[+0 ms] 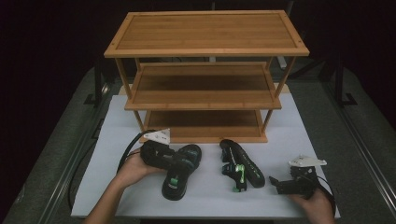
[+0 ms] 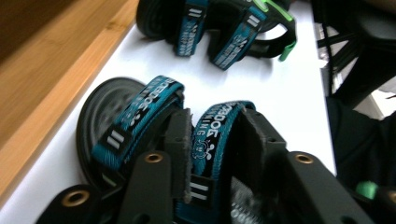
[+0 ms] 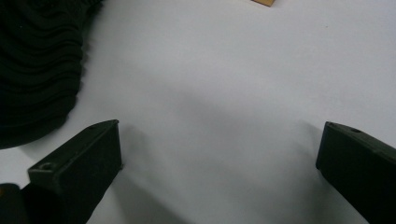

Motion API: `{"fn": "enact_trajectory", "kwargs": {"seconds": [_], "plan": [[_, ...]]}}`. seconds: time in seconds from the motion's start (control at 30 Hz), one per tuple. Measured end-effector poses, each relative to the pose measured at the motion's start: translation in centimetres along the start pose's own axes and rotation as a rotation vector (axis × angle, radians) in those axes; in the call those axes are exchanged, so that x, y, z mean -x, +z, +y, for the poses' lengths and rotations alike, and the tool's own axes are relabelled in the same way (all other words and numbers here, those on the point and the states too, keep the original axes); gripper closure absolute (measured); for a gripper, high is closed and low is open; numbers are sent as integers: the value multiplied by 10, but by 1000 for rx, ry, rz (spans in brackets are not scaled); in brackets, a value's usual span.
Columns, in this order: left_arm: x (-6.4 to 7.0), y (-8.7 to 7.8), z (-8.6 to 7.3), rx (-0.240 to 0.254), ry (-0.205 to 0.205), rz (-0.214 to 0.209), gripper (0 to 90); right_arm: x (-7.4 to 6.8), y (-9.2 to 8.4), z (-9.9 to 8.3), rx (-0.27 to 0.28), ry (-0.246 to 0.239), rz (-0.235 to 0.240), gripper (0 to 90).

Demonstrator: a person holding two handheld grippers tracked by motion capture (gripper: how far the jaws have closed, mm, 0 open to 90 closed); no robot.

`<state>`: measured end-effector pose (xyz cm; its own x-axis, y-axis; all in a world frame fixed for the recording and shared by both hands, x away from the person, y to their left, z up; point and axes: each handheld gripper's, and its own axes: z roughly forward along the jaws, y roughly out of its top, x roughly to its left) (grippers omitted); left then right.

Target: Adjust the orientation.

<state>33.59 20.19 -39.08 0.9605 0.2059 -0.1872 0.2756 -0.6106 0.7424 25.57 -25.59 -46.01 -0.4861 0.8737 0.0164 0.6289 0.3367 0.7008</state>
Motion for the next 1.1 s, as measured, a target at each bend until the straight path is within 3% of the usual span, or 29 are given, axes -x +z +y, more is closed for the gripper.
{"fn": "enact_trajectory", "kwargs": {"seconds": [0.2, 0.47, 0.77, 0.9, 1.1], "plan": [[1, -6, -3, 15, -15, 46, 718, 0, 0, 0, 0, 0, 0, 0], [2, -6, 1, 31, -21, 73, 720, 0, 0, 0, 0, 0, 0, 0], [-1, 11, 23, 43, -3, 81, 719, 0, 0, 0, 0, 0, 1, 0], [-4, 21, 22, 37, -7, 91, 717, 0, 0, 0, 0, 0, 1, 0], [-5, 21, 19, 54, -12, 79, 688, 0, 0, 0, 0, 0, 1, 0]]}}
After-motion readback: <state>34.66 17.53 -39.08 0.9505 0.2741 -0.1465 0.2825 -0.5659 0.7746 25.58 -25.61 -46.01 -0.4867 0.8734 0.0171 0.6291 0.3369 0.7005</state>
